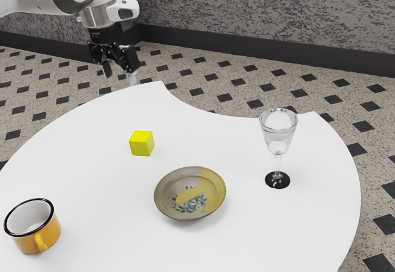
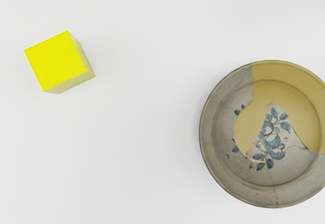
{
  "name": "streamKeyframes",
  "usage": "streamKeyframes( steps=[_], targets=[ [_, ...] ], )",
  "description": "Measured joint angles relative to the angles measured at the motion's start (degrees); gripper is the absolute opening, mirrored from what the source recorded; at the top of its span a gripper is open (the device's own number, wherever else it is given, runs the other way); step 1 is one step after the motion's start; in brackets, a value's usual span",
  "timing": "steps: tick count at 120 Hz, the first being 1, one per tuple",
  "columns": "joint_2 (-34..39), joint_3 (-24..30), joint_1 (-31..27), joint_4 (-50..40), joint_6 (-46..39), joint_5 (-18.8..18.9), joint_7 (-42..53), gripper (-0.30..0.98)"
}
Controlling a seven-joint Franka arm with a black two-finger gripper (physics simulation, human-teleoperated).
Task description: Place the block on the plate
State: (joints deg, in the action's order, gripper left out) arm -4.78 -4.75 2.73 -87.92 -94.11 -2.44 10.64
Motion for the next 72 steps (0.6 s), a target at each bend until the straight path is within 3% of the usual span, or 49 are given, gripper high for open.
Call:
streamKeyframes(
  steps=[52,72],
  targets=[
    [-1.12,-0.17,0.1,-0.29,-0.38,-0.05,0.37,0.69],
    [-5.49,-7.64,-0.34,0.18,-0.99,-3.22,-1.95,0.69]
  ],
)
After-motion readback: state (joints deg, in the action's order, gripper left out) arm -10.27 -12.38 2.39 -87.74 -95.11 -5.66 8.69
